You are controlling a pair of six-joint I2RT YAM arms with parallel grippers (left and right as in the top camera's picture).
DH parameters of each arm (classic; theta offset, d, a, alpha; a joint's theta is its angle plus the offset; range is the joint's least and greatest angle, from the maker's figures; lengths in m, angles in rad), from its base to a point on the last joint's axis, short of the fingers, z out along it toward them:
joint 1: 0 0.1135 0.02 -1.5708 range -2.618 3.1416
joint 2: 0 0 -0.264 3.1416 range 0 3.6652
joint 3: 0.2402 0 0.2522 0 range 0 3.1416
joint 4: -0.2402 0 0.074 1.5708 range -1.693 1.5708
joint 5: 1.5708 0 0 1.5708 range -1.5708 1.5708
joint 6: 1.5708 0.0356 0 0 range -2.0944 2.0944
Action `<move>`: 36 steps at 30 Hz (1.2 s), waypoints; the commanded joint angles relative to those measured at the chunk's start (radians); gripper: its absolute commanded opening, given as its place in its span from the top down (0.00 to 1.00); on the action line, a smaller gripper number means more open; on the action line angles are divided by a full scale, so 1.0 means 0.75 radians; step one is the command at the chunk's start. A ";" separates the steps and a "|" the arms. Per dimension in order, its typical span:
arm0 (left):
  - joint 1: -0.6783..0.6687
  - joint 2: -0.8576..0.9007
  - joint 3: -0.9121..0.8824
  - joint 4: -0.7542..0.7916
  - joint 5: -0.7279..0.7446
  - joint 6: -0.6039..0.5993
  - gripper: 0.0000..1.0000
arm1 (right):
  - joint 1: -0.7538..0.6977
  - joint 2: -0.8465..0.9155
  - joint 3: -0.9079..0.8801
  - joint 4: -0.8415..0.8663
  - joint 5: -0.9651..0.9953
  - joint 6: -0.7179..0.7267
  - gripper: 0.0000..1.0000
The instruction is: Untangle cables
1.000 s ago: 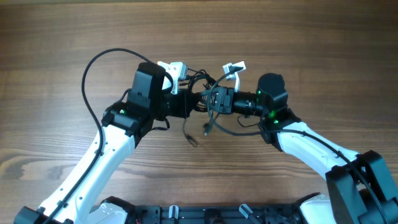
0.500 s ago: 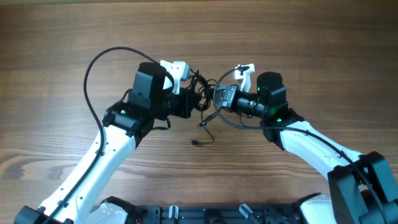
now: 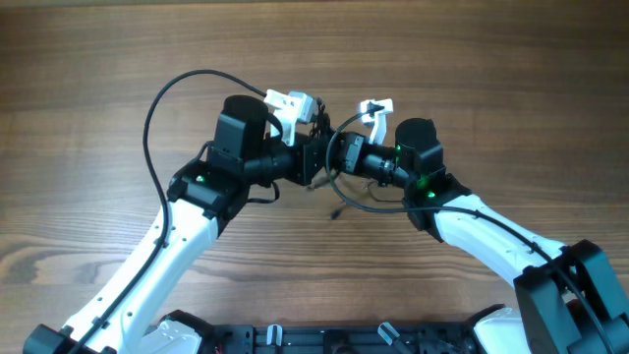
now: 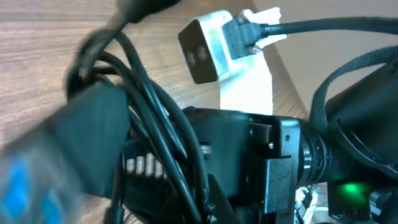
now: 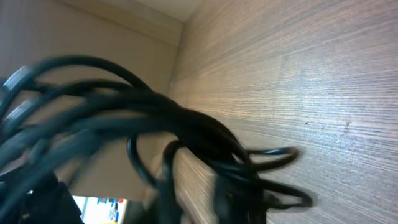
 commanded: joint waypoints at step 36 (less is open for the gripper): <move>0.270 -0.019 0.002 -0.252 -0.602 -2.163 0.96 | 0.036 -0.002 0.007 -0.490 0.044 0.605 0.00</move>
